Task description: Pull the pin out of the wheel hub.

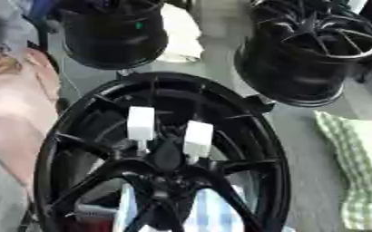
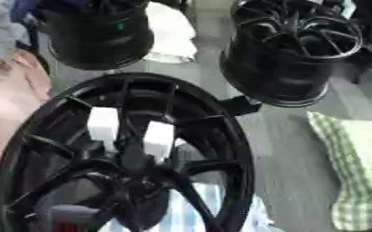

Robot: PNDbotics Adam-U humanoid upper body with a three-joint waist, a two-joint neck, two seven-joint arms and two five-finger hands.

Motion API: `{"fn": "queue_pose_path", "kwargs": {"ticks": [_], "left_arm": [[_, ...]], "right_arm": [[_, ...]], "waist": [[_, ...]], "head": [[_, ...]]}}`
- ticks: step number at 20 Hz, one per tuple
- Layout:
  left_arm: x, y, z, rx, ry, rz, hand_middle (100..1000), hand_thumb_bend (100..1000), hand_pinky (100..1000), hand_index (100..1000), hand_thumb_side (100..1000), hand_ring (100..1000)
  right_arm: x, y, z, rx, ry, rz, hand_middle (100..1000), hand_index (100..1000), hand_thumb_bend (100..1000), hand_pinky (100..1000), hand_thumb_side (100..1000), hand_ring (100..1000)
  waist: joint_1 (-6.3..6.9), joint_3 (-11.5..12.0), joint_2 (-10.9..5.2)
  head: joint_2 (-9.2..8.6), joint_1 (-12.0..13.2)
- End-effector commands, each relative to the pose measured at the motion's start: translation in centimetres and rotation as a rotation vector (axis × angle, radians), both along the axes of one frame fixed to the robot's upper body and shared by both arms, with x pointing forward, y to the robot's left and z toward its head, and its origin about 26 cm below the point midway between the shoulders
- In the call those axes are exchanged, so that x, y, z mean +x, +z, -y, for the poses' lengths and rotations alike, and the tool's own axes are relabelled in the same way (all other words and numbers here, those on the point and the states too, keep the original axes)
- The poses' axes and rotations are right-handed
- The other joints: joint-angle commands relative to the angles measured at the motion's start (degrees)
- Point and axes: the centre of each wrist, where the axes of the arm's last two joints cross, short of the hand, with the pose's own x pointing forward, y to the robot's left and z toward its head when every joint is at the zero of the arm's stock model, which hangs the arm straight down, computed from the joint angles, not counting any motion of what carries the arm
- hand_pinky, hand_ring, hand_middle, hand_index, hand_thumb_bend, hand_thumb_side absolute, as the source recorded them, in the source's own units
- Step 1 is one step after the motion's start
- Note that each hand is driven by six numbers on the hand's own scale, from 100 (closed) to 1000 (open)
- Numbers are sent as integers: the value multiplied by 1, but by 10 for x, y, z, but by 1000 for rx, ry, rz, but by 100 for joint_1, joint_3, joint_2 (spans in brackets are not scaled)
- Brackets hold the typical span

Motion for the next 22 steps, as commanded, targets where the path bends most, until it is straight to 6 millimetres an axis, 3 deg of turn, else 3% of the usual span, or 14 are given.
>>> {"fn": "queue_pose_path", "kwargs": {"ticks": [1,8,16,17,18,19,20,21,22], "left_arm": [[-2,10,2,32,-4,20,695,355,789,801,621,820],[-3,9,1,47,2,12,696,353,788,801,624,821],[-3,14,2,163,-17,-9,701,345,791,808,635,825],[-3,15,2,180,-17,-13,702,345,792,811,635,826],[-3,15,2,206,-17,-17,700,422,792,813,585,824],[-4,17,1,235,-13,-13,699,342,791,820,621,821],[-4,20,0,259,-4,-3,695,398,791,819,613,817],[-5,23,0,283,5,12,695,345,791,818,607,816],[-5,25,0,310,13,25,695,347,792,818,603,816]], "right_arm": [[-1,7,4,-11,-21,29,613,705,100,805,499,714],[-2,3,7,11,-31,28,612,704,100,805,507,713],[-2,4,4,6,-22,32,612,704,100,806,513,713],[-2,4,4,5,-21,31,612,704,100,806,516,713],[-2,4,4,3,-20,29,612,704,100,806,513,713],[-2,4,4,0,-21,26,612,704,100,806,518,713],[-1,3,4,-3,-23,23,611,703,100,806,520,713],[-1,3,5,-6,-25,20,611,703,100,806,523,713],[-1,3,5,-8,-26,16,611,703,100,806,525,713]], "waist": [[21,-12,-135],[1,-61,-122],[74,-71,-77],[85,-73,-74],[96,-79,-73],[107,-87,-66],[114,-94,-58],[122,-96,-47],[129,-96,-37]], "head": [[179,-181],[360,-394],[769,-189],[763,-182],[732,-184],[657,-204],[585,-228],[523,-249],[486,-259]]}}
